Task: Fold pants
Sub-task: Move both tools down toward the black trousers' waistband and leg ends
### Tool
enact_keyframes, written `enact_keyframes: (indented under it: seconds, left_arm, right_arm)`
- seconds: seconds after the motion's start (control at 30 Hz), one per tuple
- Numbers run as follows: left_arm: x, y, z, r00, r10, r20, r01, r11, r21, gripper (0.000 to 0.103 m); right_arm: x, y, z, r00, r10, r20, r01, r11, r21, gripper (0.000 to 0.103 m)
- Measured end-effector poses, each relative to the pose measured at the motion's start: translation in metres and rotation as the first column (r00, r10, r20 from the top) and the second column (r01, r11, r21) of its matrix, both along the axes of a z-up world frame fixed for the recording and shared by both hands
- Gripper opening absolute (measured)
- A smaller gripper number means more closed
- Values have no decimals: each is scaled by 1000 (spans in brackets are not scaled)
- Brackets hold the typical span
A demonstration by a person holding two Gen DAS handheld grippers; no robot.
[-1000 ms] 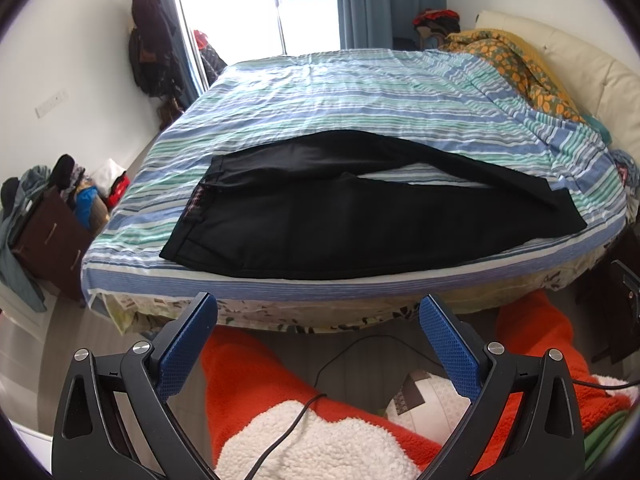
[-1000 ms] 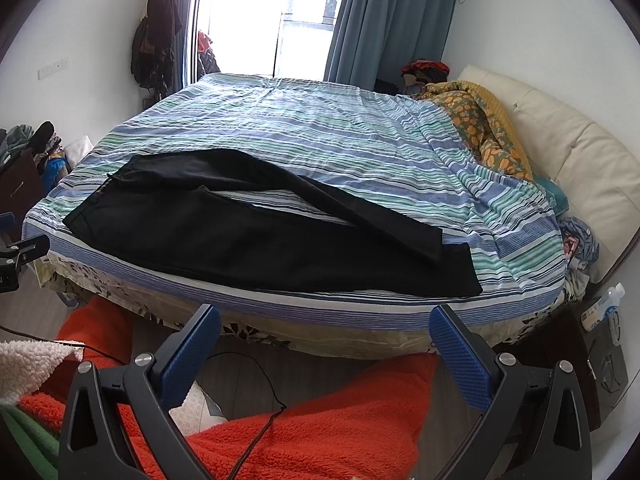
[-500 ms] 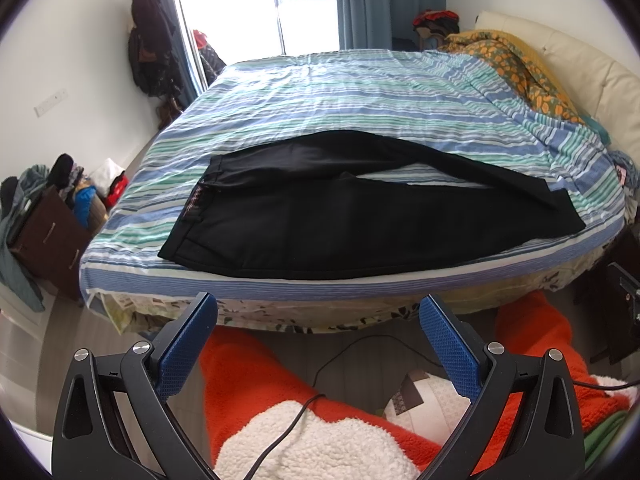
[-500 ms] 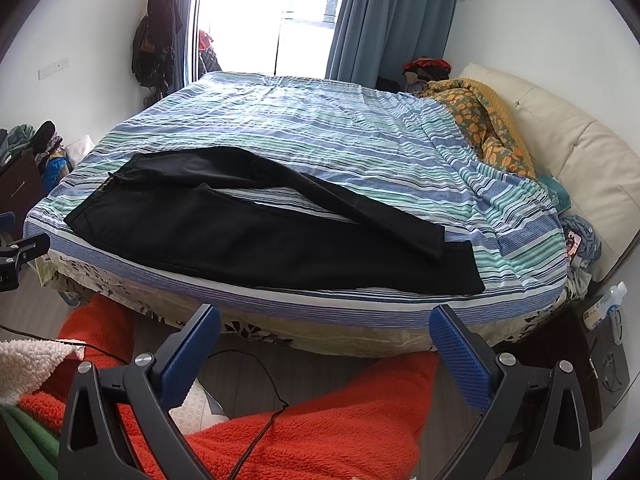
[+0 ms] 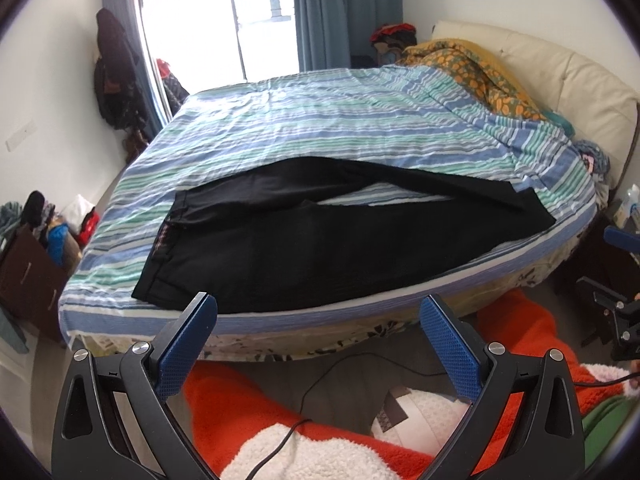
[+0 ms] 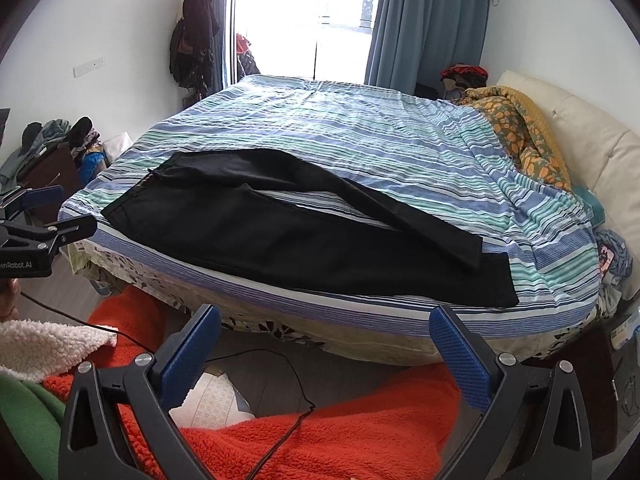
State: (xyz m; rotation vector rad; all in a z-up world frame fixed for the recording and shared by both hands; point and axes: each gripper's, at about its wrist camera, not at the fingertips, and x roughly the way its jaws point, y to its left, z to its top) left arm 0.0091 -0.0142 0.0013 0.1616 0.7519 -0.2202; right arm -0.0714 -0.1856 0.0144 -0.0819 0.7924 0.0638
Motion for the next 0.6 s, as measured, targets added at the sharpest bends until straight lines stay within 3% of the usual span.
enact_keyframes:
  seconds: [0.17,0.33,0.4,0.5,0.6]
  left_arm:
    - [37,13,36,997,-57,55,64,990,-128,102]
    - [76,18,53,995,29,91,-7,974,-225,102]
    - [89,16,40,997,64,44,-50,964,-260,102]
    - [99,7,3,996,39,-78,-61,953,-297,102]
    - [103,-4,-33,981,29,-189,-79,962,-261,102]
  right_arm:
    - [11,-24,9,997,36,65,-39,998,53,103]
    - [40,-84,9,978,-5,207,17,999,-52,103]
    - [67,-114,-17,986,-29,163,49,992,-116,103]
    - [111,-146,-77,1000,-22,7,23,972,-234,99]
    - [144,-167,-125,993,16,-113,-42,971,-233,77]
